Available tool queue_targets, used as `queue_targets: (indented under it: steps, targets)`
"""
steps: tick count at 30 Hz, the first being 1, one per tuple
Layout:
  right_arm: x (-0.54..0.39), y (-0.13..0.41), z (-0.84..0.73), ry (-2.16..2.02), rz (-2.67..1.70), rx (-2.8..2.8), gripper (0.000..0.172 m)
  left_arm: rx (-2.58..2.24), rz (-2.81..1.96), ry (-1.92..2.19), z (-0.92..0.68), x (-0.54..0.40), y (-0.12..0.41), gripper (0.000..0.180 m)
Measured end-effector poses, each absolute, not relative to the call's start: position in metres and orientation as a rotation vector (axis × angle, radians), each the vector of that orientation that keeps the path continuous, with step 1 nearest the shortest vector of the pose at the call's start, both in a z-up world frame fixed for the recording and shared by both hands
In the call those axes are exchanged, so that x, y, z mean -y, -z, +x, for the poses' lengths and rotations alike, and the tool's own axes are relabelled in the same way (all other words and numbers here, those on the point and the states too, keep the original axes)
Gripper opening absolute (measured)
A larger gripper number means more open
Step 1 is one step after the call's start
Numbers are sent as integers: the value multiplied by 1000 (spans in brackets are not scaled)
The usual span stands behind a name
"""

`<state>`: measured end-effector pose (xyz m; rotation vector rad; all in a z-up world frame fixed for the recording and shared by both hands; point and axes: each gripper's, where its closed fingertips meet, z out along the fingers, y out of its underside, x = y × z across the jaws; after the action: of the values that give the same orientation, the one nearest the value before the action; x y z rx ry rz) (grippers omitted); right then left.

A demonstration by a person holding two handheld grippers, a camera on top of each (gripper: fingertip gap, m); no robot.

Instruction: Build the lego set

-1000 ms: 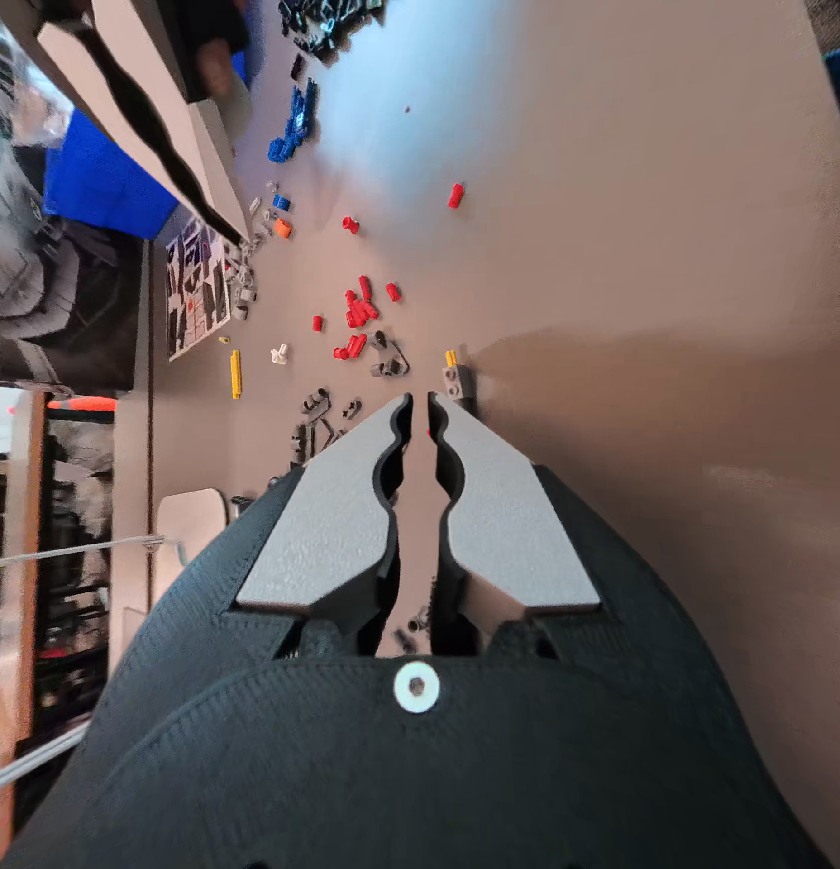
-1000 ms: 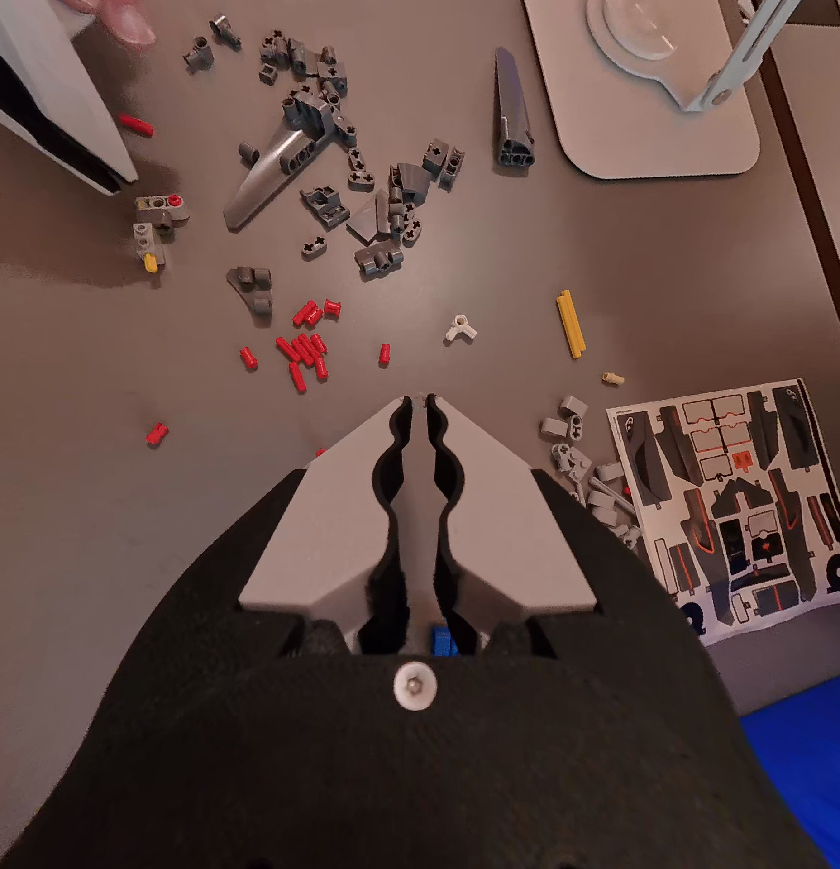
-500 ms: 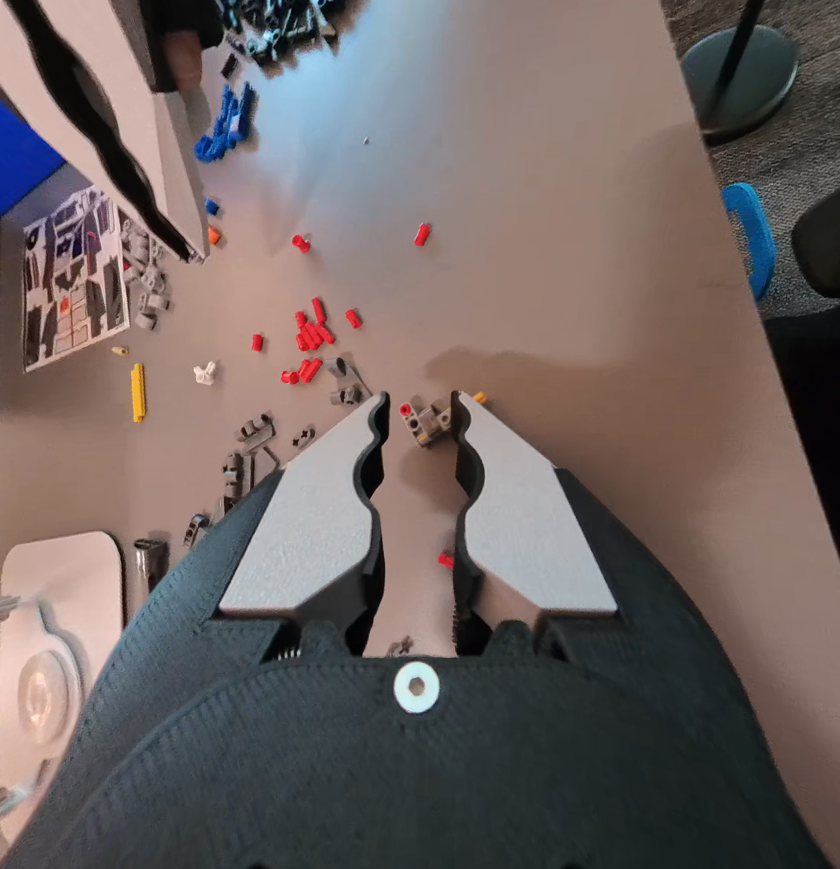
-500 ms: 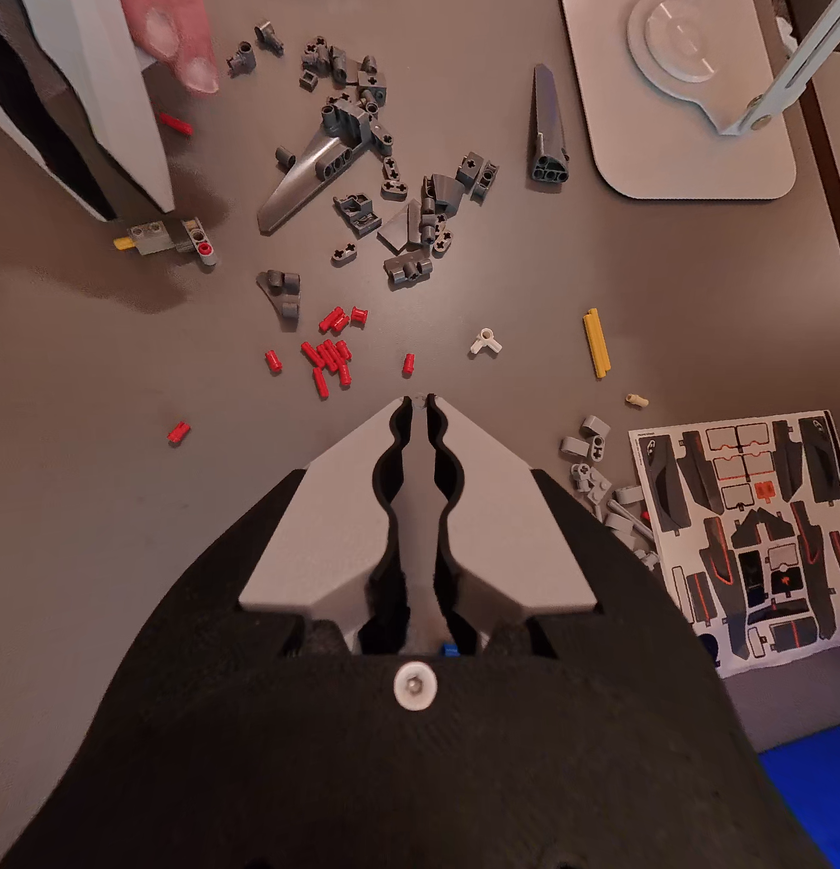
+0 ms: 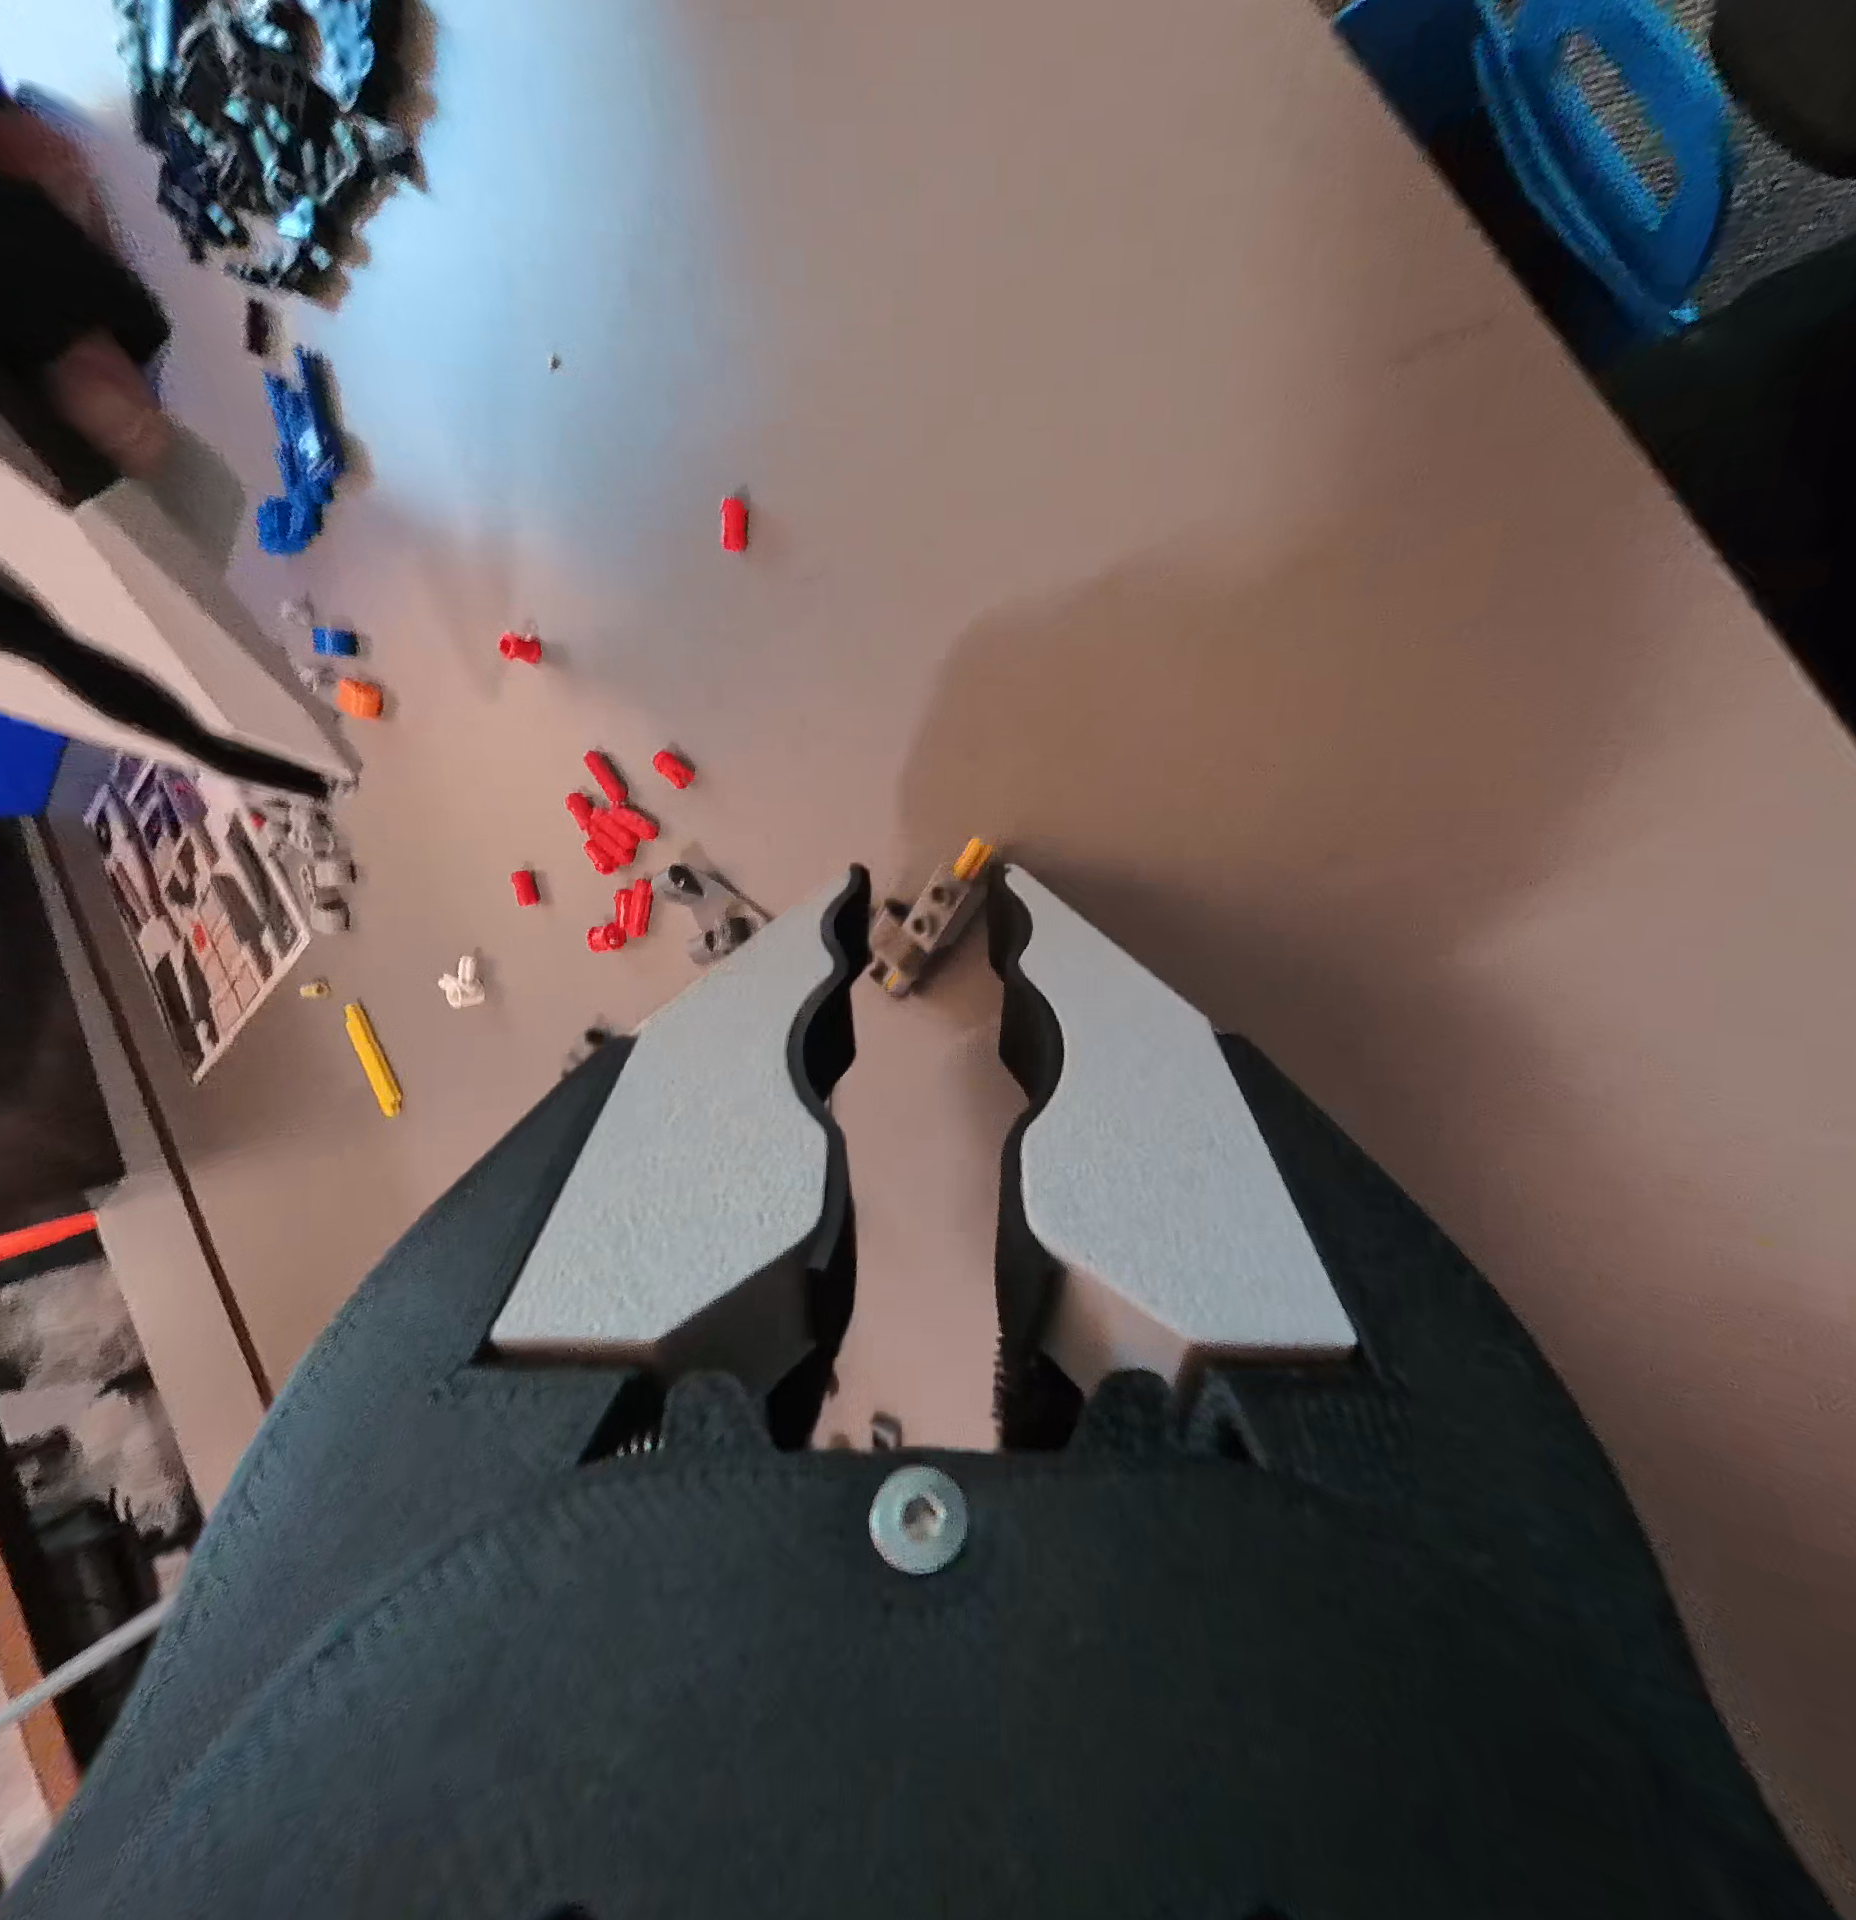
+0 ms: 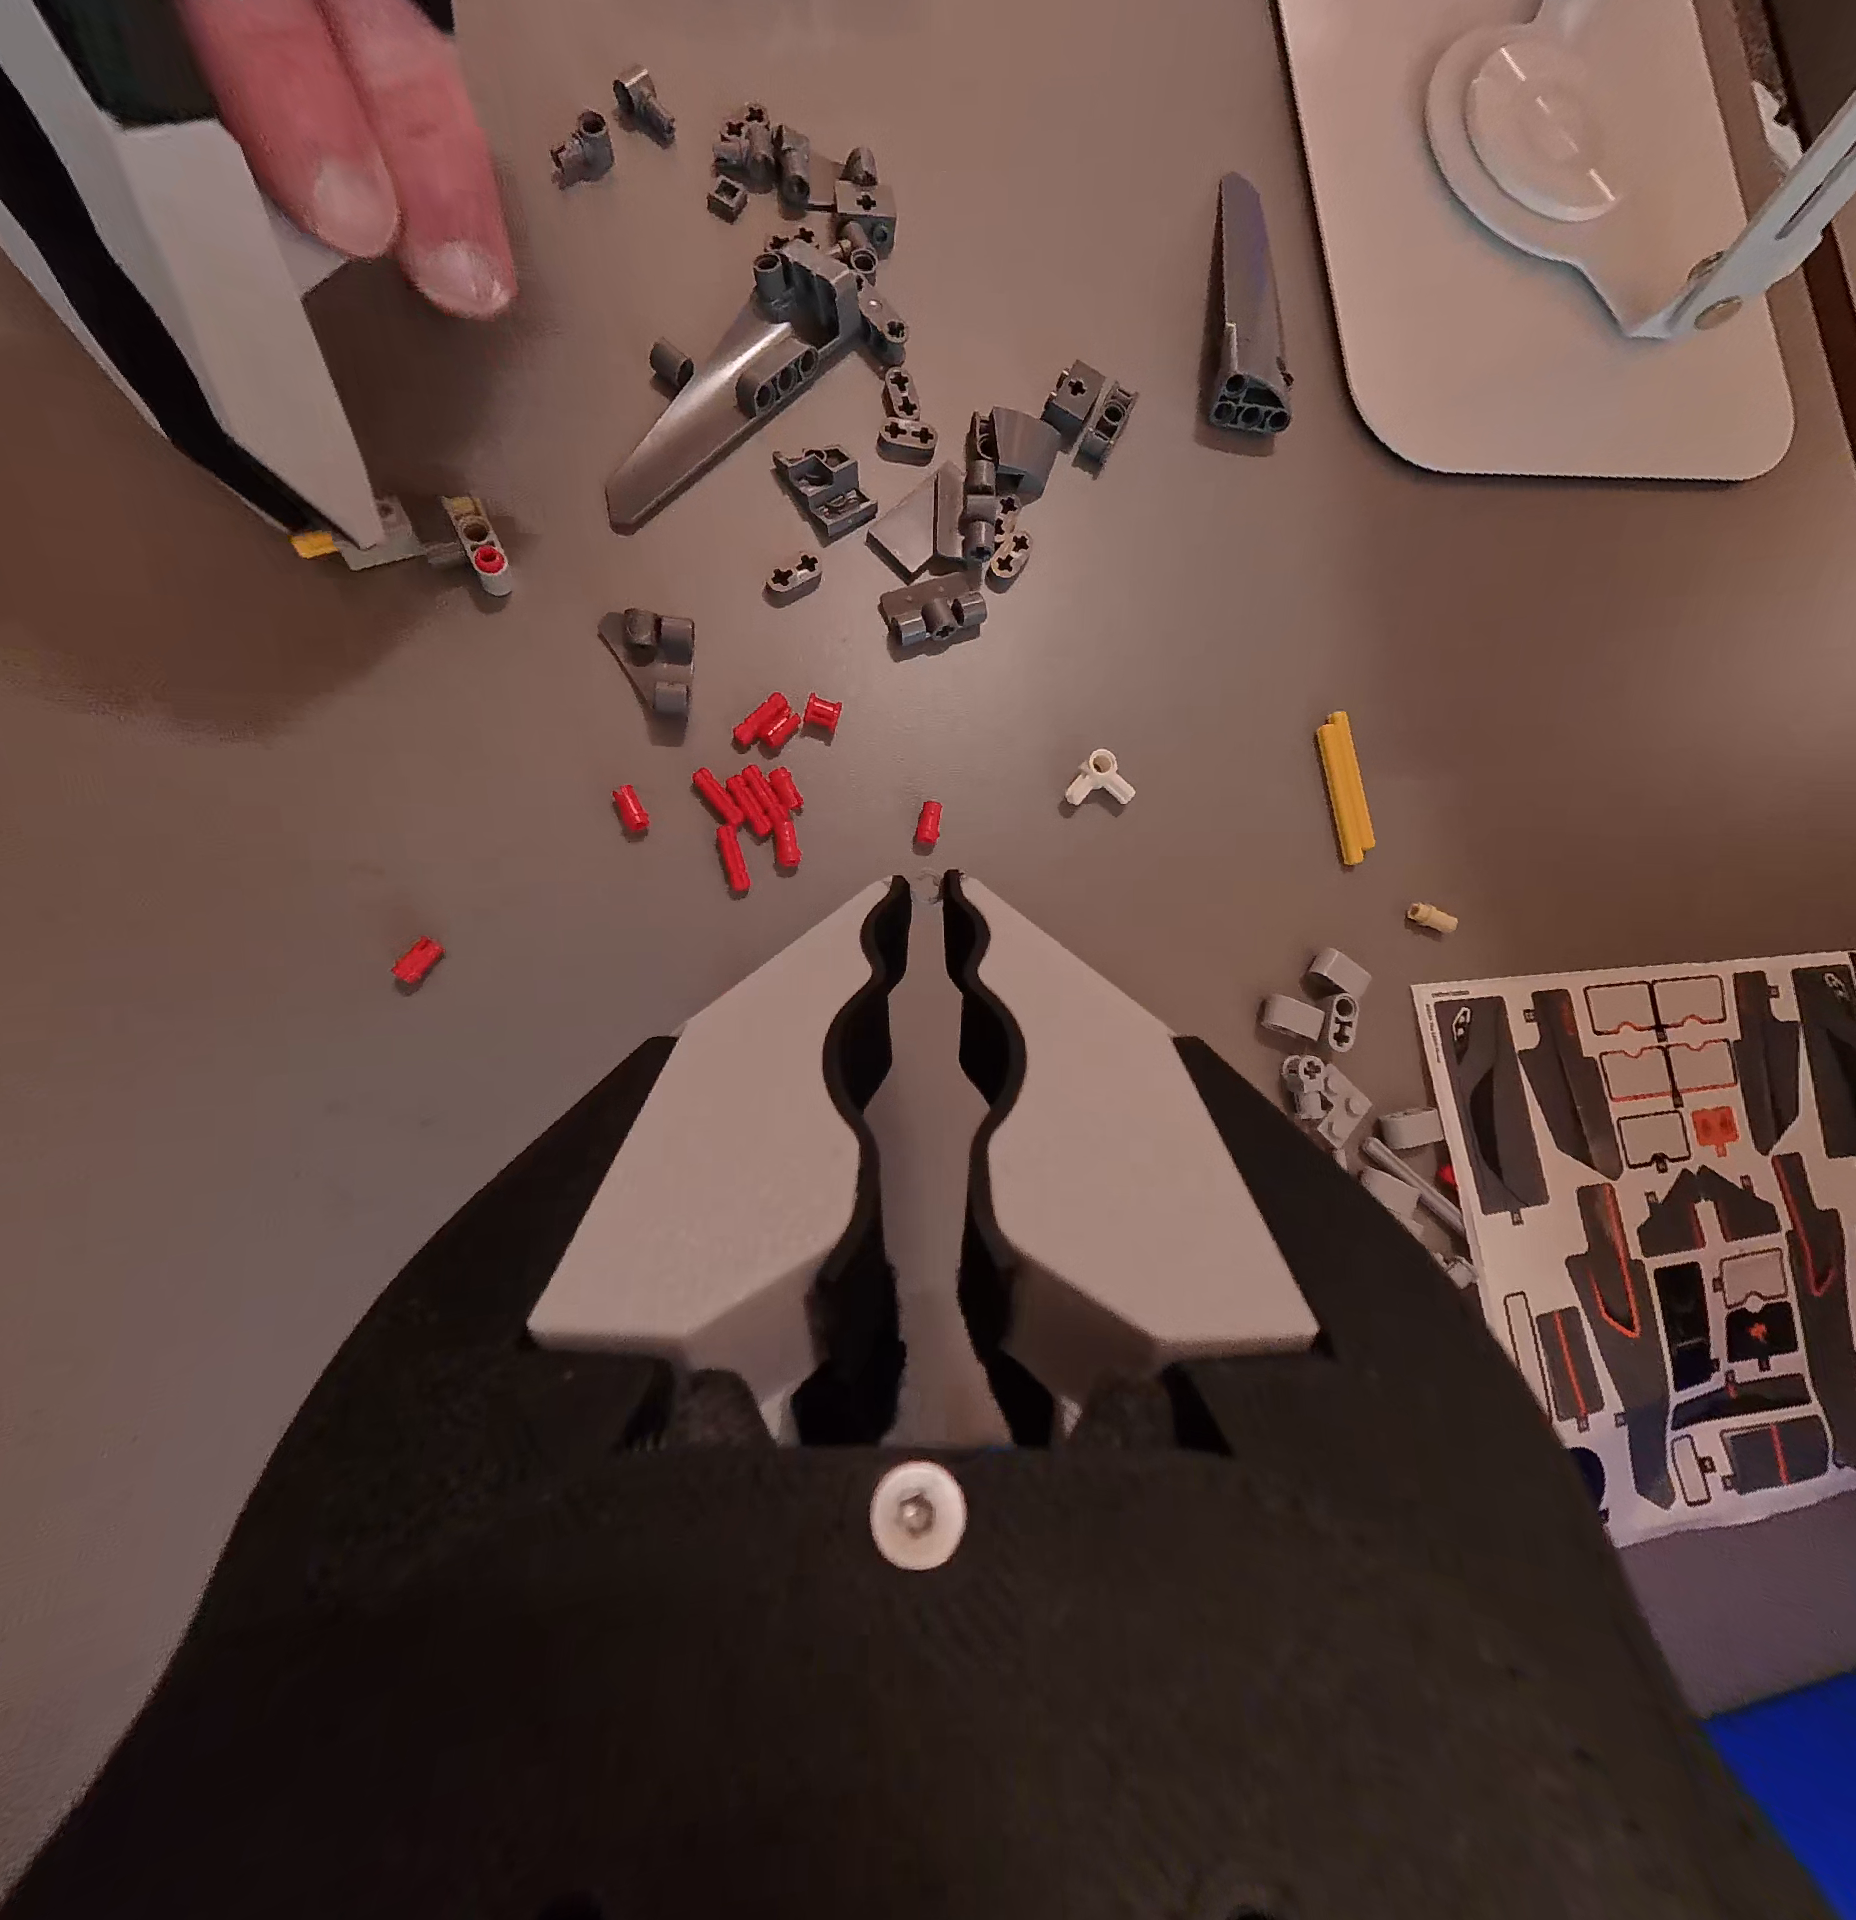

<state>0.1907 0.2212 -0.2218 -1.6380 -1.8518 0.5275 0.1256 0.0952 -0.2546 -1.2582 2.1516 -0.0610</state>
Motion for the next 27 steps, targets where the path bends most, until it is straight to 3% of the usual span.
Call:
queue_targets:
  steps: [4, 12, 27]
  targets:
    - [-220, 221, 190, -531, -1630, 1855, 4, -2191, -1216, -37, 127, -103, 264, 8]
    - [-217, 217, 189, -551, -1605, 1854, 3, -2095, -1323, 42, 128, -106, 263, 6]
    - [-212, 219, 185, -570, -1593, 1870, 4, -2103, -1399, 111, 116, -111, 254, 16]
